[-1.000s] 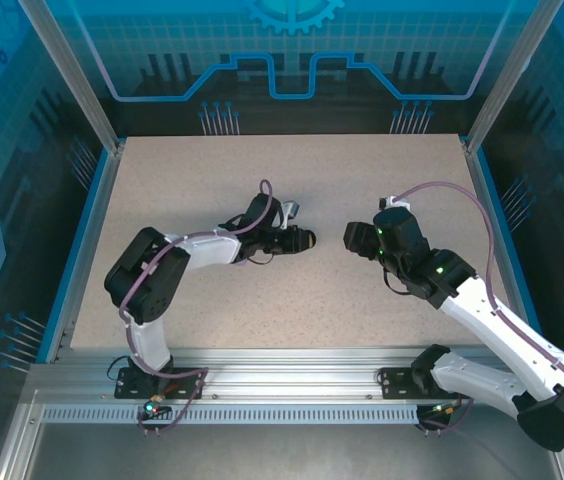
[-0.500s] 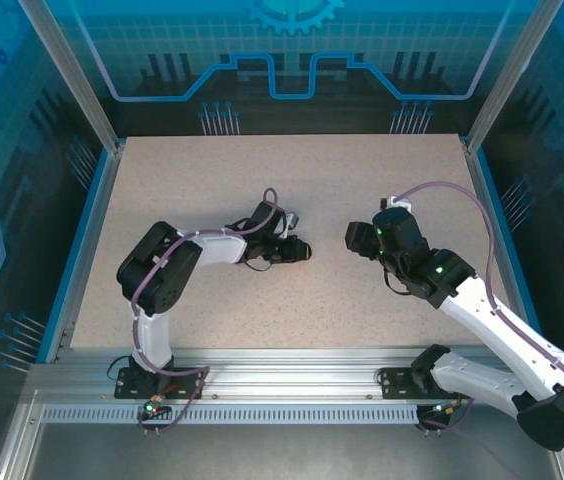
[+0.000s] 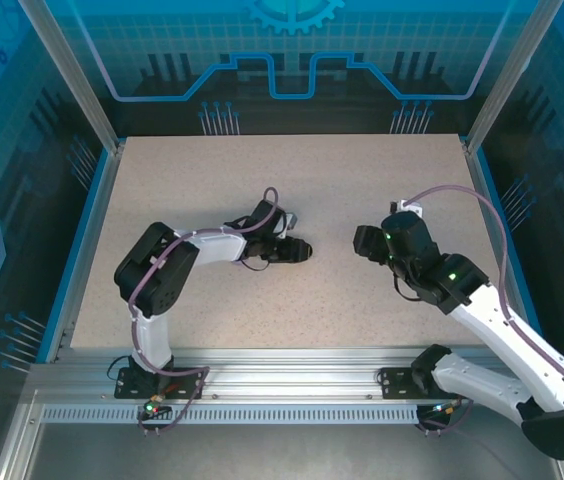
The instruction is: Insert the wireless bluetooth earbuds into the charging case
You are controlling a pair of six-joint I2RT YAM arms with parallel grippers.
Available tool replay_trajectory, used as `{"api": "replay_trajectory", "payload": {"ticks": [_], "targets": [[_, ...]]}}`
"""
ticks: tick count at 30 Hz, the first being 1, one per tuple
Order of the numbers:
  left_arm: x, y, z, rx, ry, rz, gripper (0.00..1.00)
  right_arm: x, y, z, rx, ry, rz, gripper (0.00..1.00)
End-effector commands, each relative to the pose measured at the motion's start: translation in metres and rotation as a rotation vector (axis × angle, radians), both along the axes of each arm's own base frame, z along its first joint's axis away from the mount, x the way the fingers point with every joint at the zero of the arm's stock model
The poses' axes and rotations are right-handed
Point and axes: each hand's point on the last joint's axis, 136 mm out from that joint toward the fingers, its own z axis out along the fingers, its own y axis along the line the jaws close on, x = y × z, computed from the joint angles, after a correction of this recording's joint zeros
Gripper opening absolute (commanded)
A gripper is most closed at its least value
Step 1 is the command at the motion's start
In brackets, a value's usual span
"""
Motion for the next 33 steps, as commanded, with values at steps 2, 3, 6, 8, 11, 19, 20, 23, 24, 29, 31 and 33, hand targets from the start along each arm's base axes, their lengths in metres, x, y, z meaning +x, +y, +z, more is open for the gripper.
{"api": "replay_trajectory", "payload": {"ticks": [2,3,6,8,11,19,20,23,24,29,31,33], "targets": [[0.006,0.022,0.023,0.055,-0.046,0.023,0.62,-0.014,-0.014,0.013,-0.014,-0.017,-0.014,0.79],[0.007,0.026,0.027,0.062,-0.056,0.028,0.64,-0.017,-0.016,0.014,-0.014,-0.017,-0.014,0.8],[0.009,0.036,0.055,0.061,-0.118,0.031,0.69,-0.022,-0.019,0.017,-0.014,-0.025,-0.002,0.87],[0.009,0.042,0.084,0.057,-0.182,0.036,0.73,-0.025,-0.017,0.021,-0.016,-0.031,0.031,0.94],[0.004,0.05,0.129,0.045,-0.278,0.04,0.8,-0.028,-0.014,0.028,-0.029,-0.047,0.079,1.0],[-0.015,0.096,0.23,0.065,-0.635,0.142,0.99,-0.023,-0.025,0.05,-0.171,-0.145,0.115,1.0],[-0.017,0.102,0.238,0.074,-0.676,0.154,0.99,-0.022,-0.028,0.052,-0.185,-0.156,0.105,1.0],[-0.028,0.118,0.257,0.103,-0.837,0.159,0.99,-0.017,-0.035,0.058,-0.23,-0.19,0.076,1.0],[-0.031,0.125,0.261,0.117,-0.898,0.167,0.99,-0.015,-0.037,0.058,-0.249,-0.199,0.069,1.0],[-0.048,0.151,0.253,0.23,-1.103,0.171,0.99,-0.001,-0.042,0.049,-0.322,-0.234,0.02,1.0],[-0.051,0.164,0.242,0.293,-1.115,0.174,0.99,0.005,-0.043,0.044,-0.381,-0.242,0.029,1.0],[-0.051,0.181,0.228,0.345,-1.113,0.203,0.99,0.009,-0.045,0.035,-0.426,-0.243,0.032,1.0]]}}
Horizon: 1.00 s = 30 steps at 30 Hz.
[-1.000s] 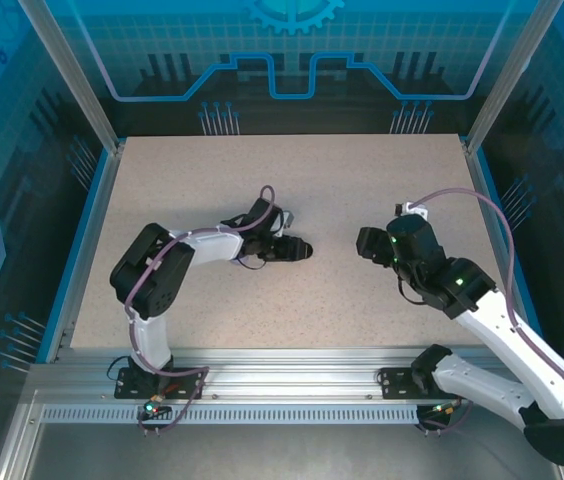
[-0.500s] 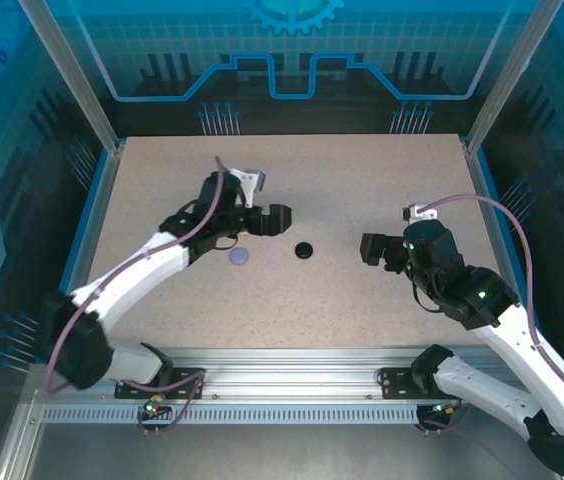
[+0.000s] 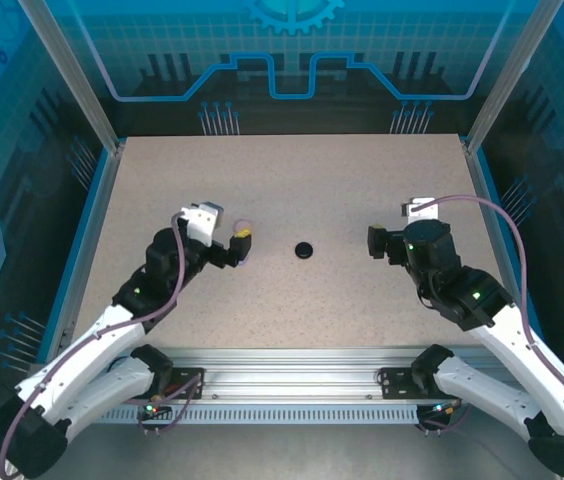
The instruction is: Insert the wireless bluetooth earbuds into the charging case
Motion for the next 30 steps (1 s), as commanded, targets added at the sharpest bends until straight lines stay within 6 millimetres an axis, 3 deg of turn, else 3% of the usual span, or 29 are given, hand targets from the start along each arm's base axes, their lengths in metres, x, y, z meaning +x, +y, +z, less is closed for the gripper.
{"api": "replay_trajectory", "payload": {"ticks": [1,4,13,18,22,27,30], "targets": [[0.007,0.036,0.003,0.083,-0.118,0.118,0.99,0.013,-0.008,0.0,-0.099,-0.064,-0.025,1.0],[0.012,0.062,-0.022,0.035,-0.074,0.197,0.99,0.018,-0.013,-0.018,-0.142,-0.063,-0.03,1.0],[0.041,0.101,-0.093,0.072,-0.009,0.336,0.99,0.044,-0.022,-0.05,-0.149,-0.09,0.025,1.0],[0.063,0.101,-0.122,0.079,0.019,0.313,0.99,0.062,-0.035,-0.073,-0.111,-0.107,0.017,1.0],[0.078,0.091,-0.13,0.071,0.021,0.248,0.99,0.076,-0.045,-0.102,-0.096,-0.098,0.017,1.0],[0.079,0.104,-0.141,-0.007,0.026,0.263,0.99,0.096,-0.064,-0.128,-0.038,-0.137,-0.021,1.0],[0.084,0.103,-0.151,-0.024,0.047,0.226,0.99,0.11,-0.062,-0.143,-0.039,-0.125,0.002,1.0]]}}
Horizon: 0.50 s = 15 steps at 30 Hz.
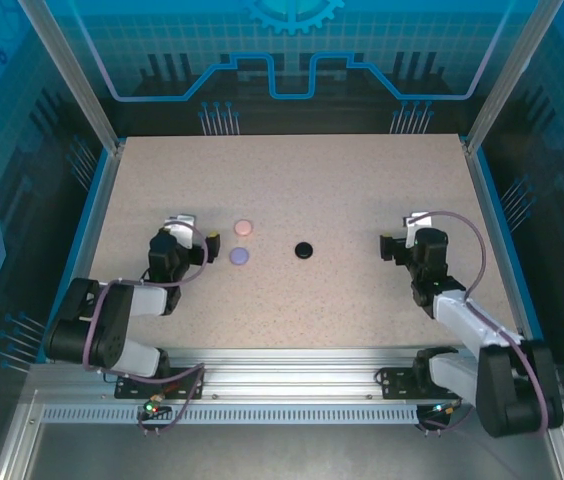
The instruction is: Insert the wireless bluetooth earbuds into the charging case
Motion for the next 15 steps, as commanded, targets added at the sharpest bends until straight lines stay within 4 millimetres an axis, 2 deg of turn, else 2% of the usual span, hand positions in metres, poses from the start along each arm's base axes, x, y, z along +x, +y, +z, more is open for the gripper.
{"api": "replay_trajectory", "payload": {"ticks": [1,5,7,8,11,15], "targets": [[0.011,-0.007,0.012,-0.062,-0.066,-0.056,0.99,0.029,0.009,0.019,0.027,-0.148,0.061,1.0],[0.018,0.003,0.008,-0.06,-0.031,0.001,0.99,0.043,0.019,0.007,0.052,-0.16,0.119,1.0],[0.019,0.008,0.008,-0.054,-0.028,0.04,0.99,0.043,0.03,-0.01,0.026,-0.172,0.163,1.0],[0.021,0.009,0.008,-0.055,-0.022,0.047,0.99,0.045,0.031,-0.01,0.008,-0.204,0.161,1.0],[0.024,0.013,0.007,-0.056,-0.008,0.071,0.99,0.052,0.034,-0.014,0.009,-0.145,0.175,1.0],[0.025,0.023,0.007,-0.055,-0.005,0.128,0.99,0.055,0.027,-0.017,0.06,-0.103,0.163,1.0]]}}
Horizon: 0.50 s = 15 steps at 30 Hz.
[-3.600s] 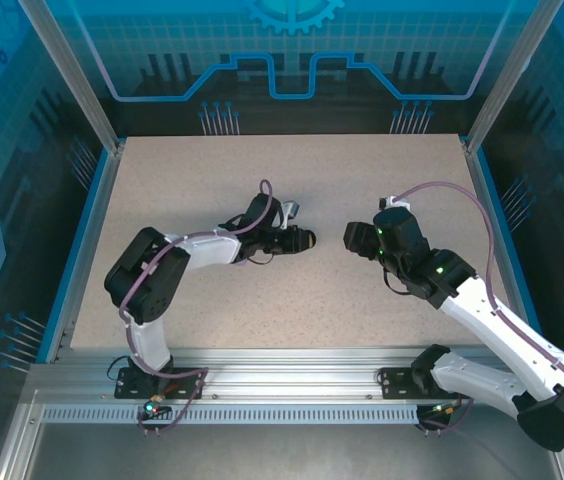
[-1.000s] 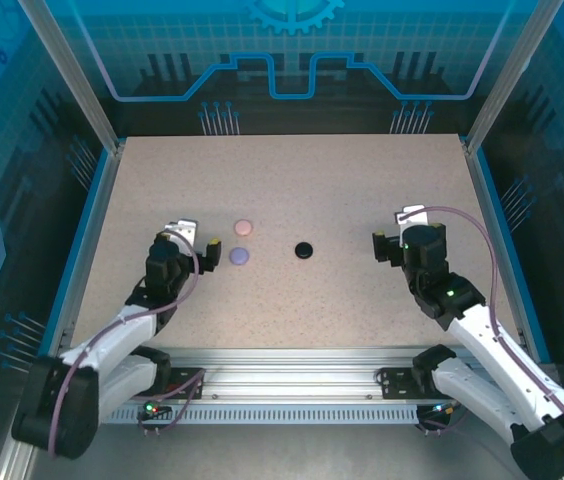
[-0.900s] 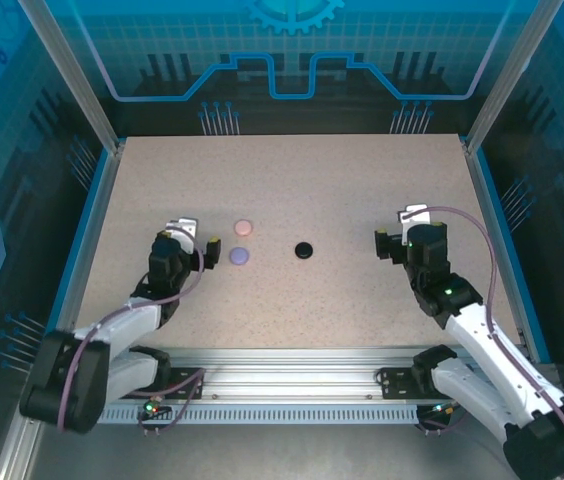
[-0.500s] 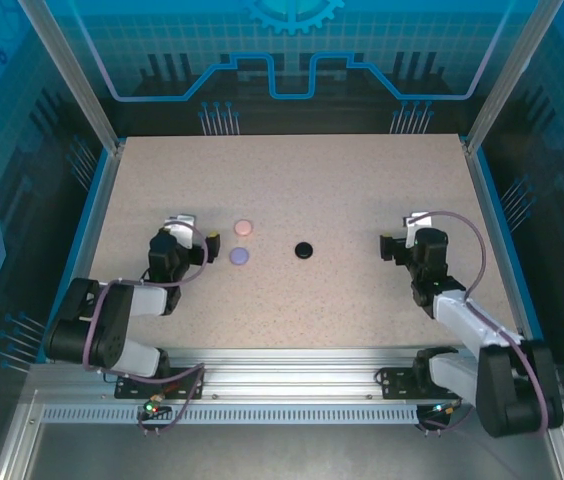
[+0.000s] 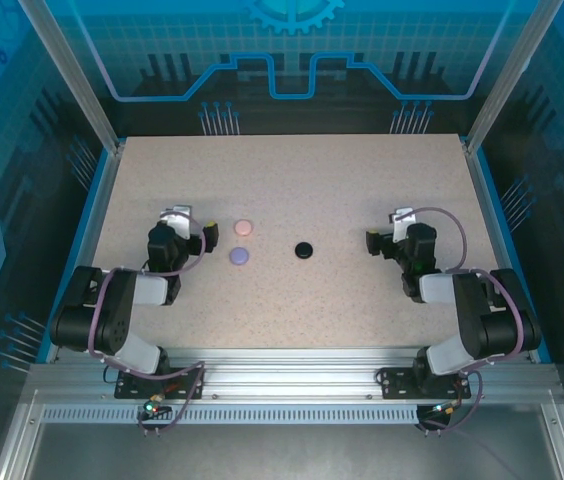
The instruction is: Insert the wireless bluetooth earbuds into the charging case
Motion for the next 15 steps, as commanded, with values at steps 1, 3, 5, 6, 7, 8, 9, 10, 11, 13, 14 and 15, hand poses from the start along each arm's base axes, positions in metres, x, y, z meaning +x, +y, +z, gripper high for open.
{"api": "replay_trajectory", "payload": {"ticks": [1,3,5,6,7,8,9,10,11,13,14,15], "targets": [[0.0048,0.0163,-0.0007,-0.015,0.015,0.093,0.99,0.0105,0.0008,0.0142,0.024,-0.041,0.017,1.0],[0.0046,0.0171,-0.001,-0.015,0.016,0.095,0.99,0.0099,0.0015,0.014,0.023,-0.044,0.017,1.0],[0.0048,0.0174,-0.0012,-0.016,0.016,0.097,0.99,0.0104,0.0015,0.0146,0.021,-0.045,0.016,1.0],[0.0045,0.0176,-0.001,-0.017,0.016,0.098,0.99,0.0107,0.0013,0.0149,0.019,-0.048,0.016,1.0],[0.0049,0.0176,-0.0006,-0.017,0.014,0.099,0.99,0.0105,0.0019,0.0147,0.017,-0.047,0.017,1.0],[0.0045,0.0175,-0.0009,-0.015,0.014,0.098,0.99,0.0106,0.0017,0.0149,0.018,-0.047,0.016,1.0],[0.0046,0.0177,-0.0005,-0.016,0.013,0.098,0.99,0.0106,0.0018,0.0147,0.018,-0.047,0.017,1.0],[0.0046,0.0176,-0.001,-0.016,0.015,0.098,0.99,0.0109,0.0016,0.0155,0.017,-0.049,0.015,1.0],[0.0045,0.0176,-0.0008,-0.016,0.014,0.098,0.99,0.0107,0.0021,0.0153,0.017,-0.049,0.017,1.0],[0.0045,0.0176,-0.0007,-0.016,0.014,0.098,0.99,0.0109,0.002,0.0146,0.019,-0.044,0.018,1.0],[0.0045,0.0173,-0.0008,-0.016,0.014,0.097,0.99,0.0109,0.0016,0.0146,0.019,-0.044,0.018,1.0],[0.0044,0.0177,-0.0009,-0.015,0.015,0.099,0.99,0.0113,0.002,0.0144,0.021,-0.041,0.02,1.0]]}}
